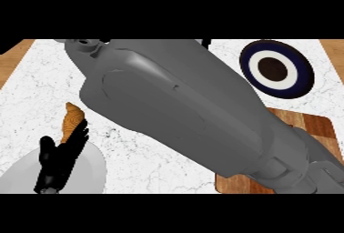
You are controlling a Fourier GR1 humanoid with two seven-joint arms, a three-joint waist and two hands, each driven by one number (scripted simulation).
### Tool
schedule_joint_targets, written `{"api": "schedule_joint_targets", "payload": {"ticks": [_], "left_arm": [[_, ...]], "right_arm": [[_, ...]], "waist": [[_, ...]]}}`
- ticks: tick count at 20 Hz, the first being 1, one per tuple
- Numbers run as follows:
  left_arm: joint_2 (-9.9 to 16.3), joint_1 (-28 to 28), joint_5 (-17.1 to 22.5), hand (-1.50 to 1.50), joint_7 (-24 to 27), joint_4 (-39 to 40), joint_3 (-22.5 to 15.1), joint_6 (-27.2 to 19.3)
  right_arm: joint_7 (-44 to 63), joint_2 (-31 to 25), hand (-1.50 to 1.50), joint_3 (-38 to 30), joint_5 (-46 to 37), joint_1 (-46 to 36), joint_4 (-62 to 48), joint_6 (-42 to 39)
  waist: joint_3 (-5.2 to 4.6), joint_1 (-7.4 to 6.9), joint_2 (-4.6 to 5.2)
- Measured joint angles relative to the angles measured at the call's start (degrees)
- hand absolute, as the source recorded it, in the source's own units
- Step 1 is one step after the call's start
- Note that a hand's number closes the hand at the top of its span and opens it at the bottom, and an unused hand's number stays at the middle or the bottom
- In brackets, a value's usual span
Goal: Pick the pear from the cutting board and place it in the basket
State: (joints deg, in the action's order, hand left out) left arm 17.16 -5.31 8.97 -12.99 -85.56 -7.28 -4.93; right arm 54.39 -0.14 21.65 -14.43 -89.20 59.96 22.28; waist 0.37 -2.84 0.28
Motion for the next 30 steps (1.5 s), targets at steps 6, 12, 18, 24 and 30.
{"api": "schedule_joint_targets", "payload": {"ticks": [6,12,18,24,30], "left_arm": [[-0.33,-0.46,-0.43,0.00,-1.21,-0.90,-0.04,-0.20],[-0.49,-1.10,-0.45,0.00,-0.59,-0.24,1.02,-0.25],[-0.52,-1.52,-0.21,0.00,-1.15,-0.89,1.69,0.15],[-0.79,-1.11,-0.42,0.00,-2.23,-0.51,2.23,0.34],[-0.87,-2.08,-0.46,0.00,-0.83,-0.75,3.08,0.90]], "right_arm": [[-6.04,0.07,1.50,2.47,5.49,3.31,-4.18,5.35],[-6.96,-0.44,1.50,5.54,2.50,4.21,-10.52,5.95],[-10.53,-1.28,-1.50,6.55,0.01,4.02,-14.31,1.17],[-14.91,-2.33,-1.50,3.68,-0.96,4.90,-14.92,0.94],[-14.20,-4.60,-1.50,-0.96,-0.73,5.75,-12.03,2.52]], "waist": [[0.07,0.22,-0.09],[0.27,1.46,-0.33],[0.27,1.81,-0.40],[0.30,2.14,-0.46],[0.27,2.52,-0.66]]}}
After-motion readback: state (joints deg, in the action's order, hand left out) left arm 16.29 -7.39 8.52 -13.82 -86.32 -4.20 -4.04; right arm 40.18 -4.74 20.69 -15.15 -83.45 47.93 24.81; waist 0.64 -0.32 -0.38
